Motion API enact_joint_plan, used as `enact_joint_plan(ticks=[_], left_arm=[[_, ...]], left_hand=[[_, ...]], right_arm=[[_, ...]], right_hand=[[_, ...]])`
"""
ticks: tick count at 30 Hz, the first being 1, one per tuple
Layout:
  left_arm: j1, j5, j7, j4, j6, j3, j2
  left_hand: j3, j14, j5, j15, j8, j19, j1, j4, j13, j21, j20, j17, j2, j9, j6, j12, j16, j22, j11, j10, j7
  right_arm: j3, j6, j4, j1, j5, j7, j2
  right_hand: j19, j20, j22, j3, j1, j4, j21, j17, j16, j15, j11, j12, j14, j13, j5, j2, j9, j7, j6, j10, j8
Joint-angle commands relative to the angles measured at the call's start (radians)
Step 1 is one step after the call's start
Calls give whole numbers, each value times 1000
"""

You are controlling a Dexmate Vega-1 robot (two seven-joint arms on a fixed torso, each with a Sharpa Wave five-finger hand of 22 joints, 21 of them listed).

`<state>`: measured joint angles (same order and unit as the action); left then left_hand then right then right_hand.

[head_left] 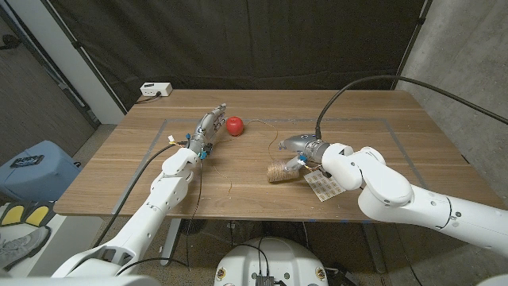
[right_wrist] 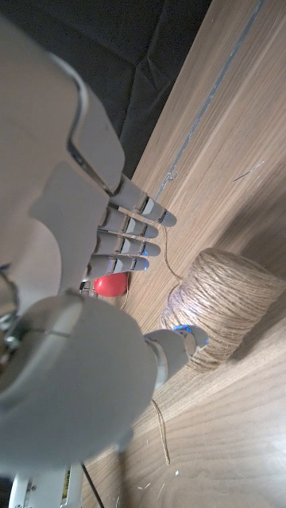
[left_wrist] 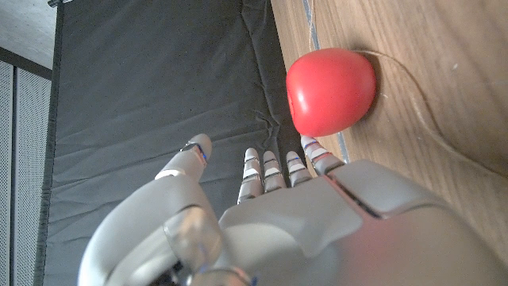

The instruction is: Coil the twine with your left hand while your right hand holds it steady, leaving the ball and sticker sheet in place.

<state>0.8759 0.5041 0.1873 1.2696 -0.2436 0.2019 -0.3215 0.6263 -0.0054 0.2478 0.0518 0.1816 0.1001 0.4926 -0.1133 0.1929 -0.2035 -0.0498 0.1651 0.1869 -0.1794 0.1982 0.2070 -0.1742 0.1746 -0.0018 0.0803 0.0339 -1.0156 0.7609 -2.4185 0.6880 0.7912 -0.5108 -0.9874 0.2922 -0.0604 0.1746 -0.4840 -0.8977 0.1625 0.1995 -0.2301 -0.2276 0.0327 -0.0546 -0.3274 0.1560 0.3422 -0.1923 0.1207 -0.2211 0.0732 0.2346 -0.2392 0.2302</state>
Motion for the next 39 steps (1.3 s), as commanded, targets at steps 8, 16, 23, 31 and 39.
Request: enact_joint_plan(ticks=[8,16,23,31,39], left_arm=[[-21,-1,7,-35,1,5,9],[-24,-1,7,-36,8,9,8],[-24,1,7,-40,9,8,8],[-24,2,6,-41,8,5,7],[-26,2,11,-42,12,6,5]], left_hand=[[-2,7,6,5,6,8,12,-6,2,3,0,6,-2,-2,11,5,-7,2,-4,13,-1],[-3,7,6,4,5,8,13,-6,3,3,-1,6,-2,-2,11,4,-7,2,0,12,-2],[-3,8,7,5,5,8,13,-6,3,3,-1,6,-2,-2,12,5,-7,2,-3,13,0],[-4,8,7,5,5,8,14,-6,3,3,-1,6,-1,-2,12,5,-7,2,-2,12,0],[-4,9,8,5,6,9,15,-6,3,3,-1,6,-1,-2,14,5,-8,2,-2,14,0]], right_arm=[[-1,-23,42,15,30,6,2],[-5,-21,56,16,36,8,17],[-11,-25,64,16,39,2,22],[-12,-35,73,19,46,15,19],[-10,-49,87,25,46,36,21]], right_hand=[[-3,7,2,11,-4,-5,-1,-3,-16,-16,14,-20,32,10,-7,7,-5,-12,37,-41,15],[2,10,2,15,-10,-3,1,-4,-22,-27,26,-38,54,16,-10,8,-7,-23,68,-71,24],[5,12,2,17,-16,-2,2,-4,-25,-33,34,-45,64,20,-13,7,-8,-33,82,-81,27],[14,21,2,21,-23,-1,4,-6,-32,-53,38,-58,88,25,-16,9,-10,-38,112,-104,36],[25,28,1,18,-32,1,6,-11,-41,-75,51,-80,124,32,-23,14,-13,-64,160,-144,51]])
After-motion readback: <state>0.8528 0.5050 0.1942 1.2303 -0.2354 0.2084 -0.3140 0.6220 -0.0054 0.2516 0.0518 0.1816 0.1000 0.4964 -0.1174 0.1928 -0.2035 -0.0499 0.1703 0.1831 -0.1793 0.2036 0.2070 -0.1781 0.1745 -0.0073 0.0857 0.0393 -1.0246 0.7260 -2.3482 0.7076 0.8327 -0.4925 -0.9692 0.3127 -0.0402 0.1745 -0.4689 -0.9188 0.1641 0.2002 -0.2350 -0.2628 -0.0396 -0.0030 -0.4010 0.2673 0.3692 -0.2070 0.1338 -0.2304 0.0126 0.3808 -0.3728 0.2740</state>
